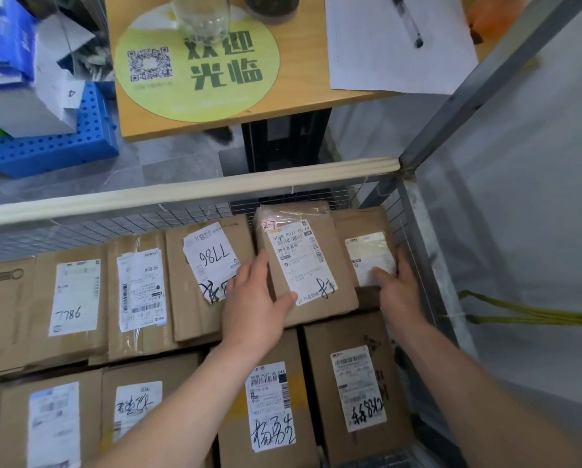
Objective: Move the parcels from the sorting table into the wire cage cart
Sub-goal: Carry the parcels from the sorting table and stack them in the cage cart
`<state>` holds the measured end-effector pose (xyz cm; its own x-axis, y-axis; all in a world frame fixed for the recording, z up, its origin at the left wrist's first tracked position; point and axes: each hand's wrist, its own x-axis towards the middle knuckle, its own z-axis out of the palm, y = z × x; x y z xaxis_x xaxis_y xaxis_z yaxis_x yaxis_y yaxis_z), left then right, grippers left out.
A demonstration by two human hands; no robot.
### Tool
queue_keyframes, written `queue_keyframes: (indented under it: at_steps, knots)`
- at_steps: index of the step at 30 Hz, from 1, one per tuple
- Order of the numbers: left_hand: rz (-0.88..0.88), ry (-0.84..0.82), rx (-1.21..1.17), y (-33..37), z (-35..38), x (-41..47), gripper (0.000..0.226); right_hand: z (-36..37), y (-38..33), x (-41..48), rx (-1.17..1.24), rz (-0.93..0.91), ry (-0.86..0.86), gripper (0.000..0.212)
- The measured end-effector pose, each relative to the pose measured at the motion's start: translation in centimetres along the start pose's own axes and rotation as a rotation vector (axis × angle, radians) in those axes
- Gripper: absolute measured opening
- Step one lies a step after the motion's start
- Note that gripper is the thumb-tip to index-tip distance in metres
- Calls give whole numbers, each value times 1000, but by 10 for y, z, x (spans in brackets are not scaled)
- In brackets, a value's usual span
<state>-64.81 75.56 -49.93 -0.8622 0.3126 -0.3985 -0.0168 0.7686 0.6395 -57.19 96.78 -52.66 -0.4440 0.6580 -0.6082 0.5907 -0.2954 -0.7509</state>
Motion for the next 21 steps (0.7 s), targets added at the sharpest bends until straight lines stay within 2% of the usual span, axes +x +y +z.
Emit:
queue_keyframes:
  at_steps: [4, 8, 11, 17, 21]
  knots:
    - [90, -155, 365, -3, 6, -8, 112, 3, 3, -3, -59, 2, -37, 79]
    - [141, -184, 567, -12, 13, -10, 97, 2, 10, -6, -90, -50, -57, 74]
    - [161, -160, 634, -11, 13, -5, 87, 0, 10, -11, -99, -77, -80, 73]
    - [136, -167, 654, 0, 6, -9, 91, -7, 2, -37, -143, -96, -98, 64]
    - [132, -187, 628, 17, -13, -28, 92, -19, 3, -61, -215, -78, -110, 75]
